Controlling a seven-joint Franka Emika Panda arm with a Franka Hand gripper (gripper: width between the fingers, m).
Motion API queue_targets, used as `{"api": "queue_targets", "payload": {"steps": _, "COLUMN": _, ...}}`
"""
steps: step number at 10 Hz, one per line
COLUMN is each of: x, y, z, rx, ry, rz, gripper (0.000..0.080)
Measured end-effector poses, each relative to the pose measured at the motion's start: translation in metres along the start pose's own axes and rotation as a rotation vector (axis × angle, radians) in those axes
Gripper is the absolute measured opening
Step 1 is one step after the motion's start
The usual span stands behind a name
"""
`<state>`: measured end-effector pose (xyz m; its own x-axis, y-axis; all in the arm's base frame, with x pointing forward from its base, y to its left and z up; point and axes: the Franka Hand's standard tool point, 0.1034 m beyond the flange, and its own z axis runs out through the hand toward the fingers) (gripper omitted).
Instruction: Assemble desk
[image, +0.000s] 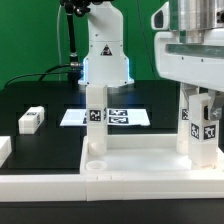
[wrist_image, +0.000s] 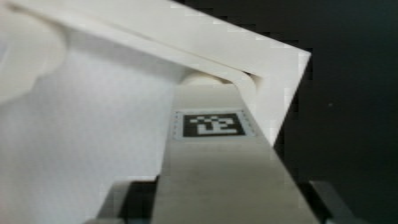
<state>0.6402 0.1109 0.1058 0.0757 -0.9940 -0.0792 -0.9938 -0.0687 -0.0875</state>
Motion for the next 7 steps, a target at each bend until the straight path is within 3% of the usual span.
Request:
{"api": "queue_targets", "payload": {"steps": 1, "x": -0.0060, "y": 0.0000, "z": 0.0006, "rx": 0.014, "ry": 0.004, "rz": 0.125, "gripper": 0.0288}}
{"api": "queue_targets", "payload": {"steps": 3, "x": -0.0052, "y": 0.0000, "z": 0.0004, "rx": 0.019, "ry": 0.009, "rz": 0.197, "gripper": 0.0288}}
{"api": "queue_targets", "payload": {"steps": 4, "x": -0.0053, "y": 0.0001, "z": 0.0007, "rx": 0.019, "ry": 0.009, "rz": 0.207, "gripper": 0.0365}}
{"api": "queue_targets", "payload": {"steps": 5, "x": -0.0052, "y": 0.0002, "z": 0.0009, "rx": 0.018, "ry": 0.010, "rz": 0.191, "gripper": 0.0365}}
{"api": "queue_targets", "payload": {"steps": 7, "x": -0.0048, "y": 0.0003, "z": 0.0010, "rx": 0.016, "ry": 0.013, "rz": 0.129, "gripper": 0.0602}}
